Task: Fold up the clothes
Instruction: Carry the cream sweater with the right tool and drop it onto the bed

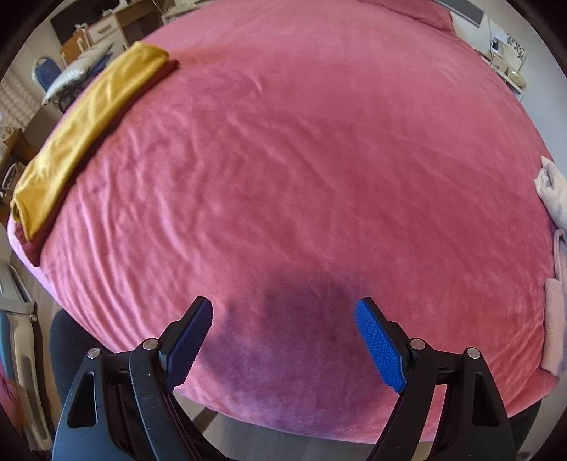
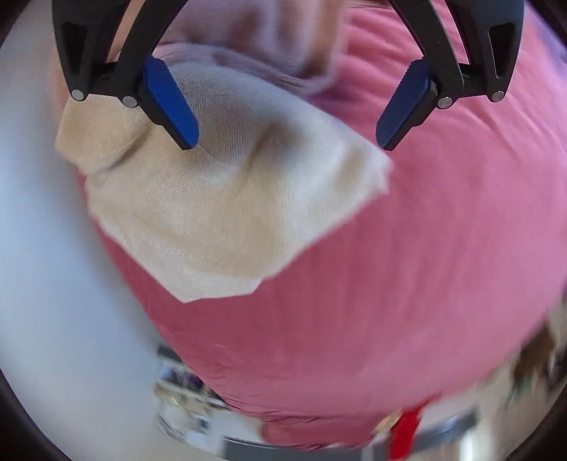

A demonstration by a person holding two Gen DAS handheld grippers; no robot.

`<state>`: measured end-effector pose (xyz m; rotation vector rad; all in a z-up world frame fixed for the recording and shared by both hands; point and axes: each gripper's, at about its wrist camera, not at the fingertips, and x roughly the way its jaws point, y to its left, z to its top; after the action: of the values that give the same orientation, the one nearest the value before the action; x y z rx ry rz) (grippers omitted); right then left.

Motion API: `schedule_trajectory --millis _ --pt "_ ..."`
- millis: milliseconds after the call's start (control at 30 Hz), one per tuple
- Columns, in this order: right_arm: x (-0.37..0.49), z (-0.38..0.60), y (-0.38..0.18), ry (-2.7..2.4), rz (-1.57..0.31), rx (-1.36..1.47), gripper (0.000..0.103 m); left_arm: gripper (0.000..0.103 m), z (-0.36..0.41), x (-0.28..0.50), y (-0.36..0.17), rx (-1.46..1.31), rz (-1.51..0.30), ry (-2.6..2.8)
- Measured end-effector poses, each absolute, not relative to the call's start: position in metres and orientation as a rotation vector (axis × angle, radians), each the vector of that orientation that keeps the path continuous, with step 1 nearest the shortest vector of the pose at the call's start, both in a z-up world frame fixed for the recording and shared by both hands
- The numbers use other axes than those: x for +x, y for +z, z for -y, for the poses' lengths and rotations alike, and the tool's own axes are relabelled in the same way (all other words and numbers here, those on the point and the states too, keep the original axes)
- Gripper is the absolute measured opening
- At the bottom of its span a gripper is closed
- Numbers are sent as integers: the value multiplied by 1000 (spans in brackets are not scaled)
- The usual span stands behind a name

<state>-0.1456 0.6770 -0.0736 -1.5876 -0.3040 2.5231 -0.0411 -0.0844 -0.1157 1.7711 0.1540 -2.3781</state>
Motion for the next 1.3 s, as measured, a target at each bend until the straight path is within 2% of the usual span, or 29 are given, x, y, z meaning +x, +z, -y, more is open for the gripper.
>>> schedule_trajectory --millis 100,167,267,300,333,367,400,433,500,567,700,833,1000,1067,1100,1233,1300 --pt "-153 -667 -126 2276 708 -1628 103 84 71 -48 -122 1813 -69 -2378" --pt "-160 -666 -154 2179 794 -1645 103 84 62 -51 -123 1814 8 -2387" --pt "-163 -667 -163 2186 711 -1661 103 84 54 -54 -125 1812 71 -2400" --pt "-163 -668 -159 2210 656 -1692 98 84 53 -56 -127 1819 74 -2400" --pt "-160 -670 -152 2261 586 -1710 86 84 52 -58 -130 1830 71 -2396" --pt "-157 -674 -140 2337 470 -1687 67 84 51 -60 -132 1841 68 -2392" --pt "-153 -691 -116 2445 174 -1645 62 84 50 -61 -135 1851 66 -2389" --pt "-151 -706 -105 2490 -56 -1623 52 84 49 -62 -137 1861 65 -2388" --pt "-146 -744 -92 2526 -640 -1553 48 84 46 -63 -140 1878 65 -2388" --pt "-141 -766 -94 2475 -1100 -1448 47 84 44 -60 -138 1884 62 -2412" --pt "-131 -760 -85 2465 -1883 -1092 46 84 53 -56 -129 1822 71 -2442" --pt "-143 -685 -38 2644 -2182 -990 46 84 71 -56 -119 1763 3 -2456" --pt "-127 -559 34 2885 -2480 -1095 46 84 108 -63 -93 1664 -88 -2479" --pt "-111 -524 46 2978 -2495 -1146 49 84 127 -62 -83 1609 -114 -2485" --pt "-108 -507 45 3034 -2427 -1195 51 84 137 -59 -76 1573 -125 -2483" --pt "-69 -476 -2 3034 -1612 -1467 59 84 168 -36 -57 1471 -163 -2455" --pt "-44 -479 -41 2838 -1002 -1461 62 84 181 -23 -51 1432 -181 -2437"
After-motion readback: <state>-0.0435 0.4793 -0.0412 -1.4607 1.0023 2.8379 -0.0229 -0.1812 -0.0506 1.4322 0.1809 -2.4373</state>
